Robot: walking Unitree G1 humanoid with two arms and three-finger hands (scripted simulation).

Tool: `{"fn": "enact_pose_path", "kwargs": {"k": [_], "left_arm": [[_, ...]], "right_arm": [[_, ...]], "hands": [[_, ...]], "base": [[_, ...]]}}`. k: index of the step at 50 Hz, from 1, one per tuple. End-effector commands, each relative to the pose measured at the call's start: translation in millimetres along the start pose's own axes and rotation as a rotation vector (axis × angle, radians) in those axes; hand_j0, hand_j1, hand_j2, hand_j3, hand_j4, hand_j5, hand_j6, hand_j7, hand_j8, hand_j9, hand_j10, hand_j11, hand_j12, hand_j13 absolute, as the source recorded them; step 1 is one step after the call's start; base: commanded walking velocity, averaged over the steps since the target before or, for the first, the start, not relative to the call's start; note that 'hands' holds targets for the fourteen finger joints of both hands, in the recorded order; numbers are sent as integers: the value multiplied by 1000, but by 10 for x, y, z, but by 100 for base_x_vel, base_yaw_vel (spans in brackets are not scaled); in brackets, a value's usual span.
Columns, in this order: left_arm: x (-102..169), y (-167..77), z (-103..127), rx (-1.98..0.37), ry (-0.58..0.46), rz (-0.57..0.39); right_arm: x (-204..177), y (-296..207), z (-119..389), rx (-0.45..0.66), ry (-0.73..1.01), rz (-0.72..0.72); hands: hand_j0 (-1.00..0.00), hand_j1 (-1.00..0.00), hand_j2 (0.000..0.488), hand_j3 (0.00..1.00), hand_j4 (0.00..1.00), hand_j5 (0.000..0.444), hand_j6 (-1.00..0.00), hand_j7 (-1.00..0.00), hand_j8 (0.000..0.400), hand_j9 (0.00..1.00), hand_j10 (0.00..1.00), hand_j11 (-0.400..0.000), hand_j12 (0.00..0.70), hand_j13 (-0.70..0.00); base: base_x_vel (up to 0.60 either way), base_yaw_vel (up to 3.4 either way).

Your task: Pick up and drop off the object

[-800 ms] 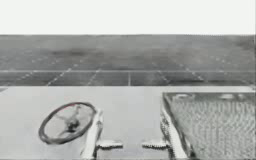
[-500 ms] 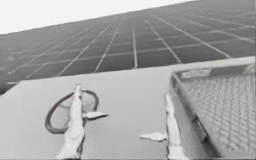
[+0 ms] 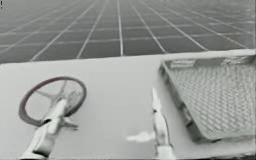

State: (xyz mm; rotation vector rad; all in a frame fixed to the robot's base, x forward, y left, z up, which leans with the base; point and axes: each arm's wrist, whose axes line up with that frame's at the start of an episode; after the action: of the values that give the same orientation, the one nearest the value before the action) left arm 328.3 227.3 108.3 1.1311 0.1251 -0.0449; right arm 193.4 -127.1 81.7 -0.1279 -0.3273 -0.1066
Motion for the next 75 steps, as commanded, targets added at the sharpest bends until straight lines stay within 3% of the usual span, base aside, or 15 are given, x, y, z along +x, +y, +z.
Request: {"fn": "enact_pose_path", "kwargs": {"k": [1, 14, 20, 21, 30, 45, 46, 47, 52, 63, 64, 65, 66, 67, 75], "left_arm": [[-214, -330, -240, -55, 27, -85], [-457, 26, 157, -24, -345, -49], [-965, -140, 644, -232, -578, -298], [-979, 480, 340, -1482, -234, -198], [-1182, 606, 487, -2135, -368, -145], [-1453, 520, 889, -2253, -385, -200], [-1425, 491, 905, -2246, -379, -216], [-1416, 485, 898, -2255, -364, -206], [-1355, 513, 912, -2257, -363, -217], [-1224, 479, 604, -2186, -273, -191], [-1155, 346, 604, -2159, -238, -198], [-1163, 396, 636, -2174, -212, -188], [-1193, 351, 632, -2124, -213, -175], [-1114, 372, 660, -2086, -173, -187], [-1231, 326, 631, -2059, -126, -189]], "right_arm": [[17, 44, -47, 17, 5, 4], [187, 172, -160, 30, 15, 32], [121, 378, -264, -40, -6, 75], [-517, 2959, -2324, 915, -301, -741], [187, 1516, -2402, 461, -363, -56], [666, 2371, -964, -31, -468, 54], [648, 2281, -813, -61, -443, 6], [648, 2327, -735, -84, -433, -37], [641, 2285, -504, -74, -421, -187], [619, 1864, -360, 525, 194, -144], [612, 1825, -348, 548, 233, -140], [618, 1796, -299, 568, 263, -143], [611, 1866, -278, 576, 284, -179], [627, 1895, -201, 573, 319, -205], [853, 1592, 396, 625, 658, -437]], "hands": [[-1000, -1000, 0, 0, 0, 0, -1000, -1000, 400, 0, 0, 0, 700, 0], [-1000, -1000, 0, 0, 0, 0, -1000, -1000, 400, 0, 0, 0, 700, 0], [-1000, -1000, 0, 0, 0, 0, -1000, -1000, 400, 0, 0, 0, 700, 0], [-1000, -1000, 0, 0, 0, 0, -1000, -1000, 400, 0, 0, 0, 700, 0], [-1000, -1000, 0, 0, 0, 0, -1000, -1000, 400, 0, 0, 0, 700, 0], [-1000, -1000, 0, 0, 0, 0, -1000, -1000, 400, 0, 0, 0, 700, 0], [-1000, -1000, 0, 0, 144, 72, -1000, -1000, 400, 0, 144, -58, 700, -101], [-1000, -1000, 0, 979, 1000, 11, -1000, -1000, 400, 979, 1000, -400, 700, -700], [-1000, -1000, 0, 1000, 1000, 0, -1000, -1000, 400, 1000, 1000, -400, 700, -700], [-1000, -1000, 0, 1000, 1000, 0, -1000, -1000, 400, 1000, 1000, -400, 700, -700], [-947, -1000, 27, 1000, 1000, 0, -947, -1000, 400, 1000, 1000, -400, 700, -700], [-477, -1000, 261, 1000, 1000, 0, -477, -1000, 400, 1000, 1000, -400, 700, -700], [-64, -550, 243, 1000, 1000, 0, -64, -550, 220, 1000, 1000, -400, 385, -700], [0, 0, 0, 1000, 1000, 0, 0, 0, 0, 1000, 1000, -400, 0, -700], [0, 0, 0, 1000, 1000, 0, 0, 0, 0, 1000, 1000, -400, 0, -700]], "base": [[0, 0], [0, 0], [0, 0], [0, 0], [0, 0], [0, 0], [0, 0], [0, 0], [0, 0], [0, 0], [0, 0], [0, 0], [0, 0], [0, 0], [0, 0]]}}
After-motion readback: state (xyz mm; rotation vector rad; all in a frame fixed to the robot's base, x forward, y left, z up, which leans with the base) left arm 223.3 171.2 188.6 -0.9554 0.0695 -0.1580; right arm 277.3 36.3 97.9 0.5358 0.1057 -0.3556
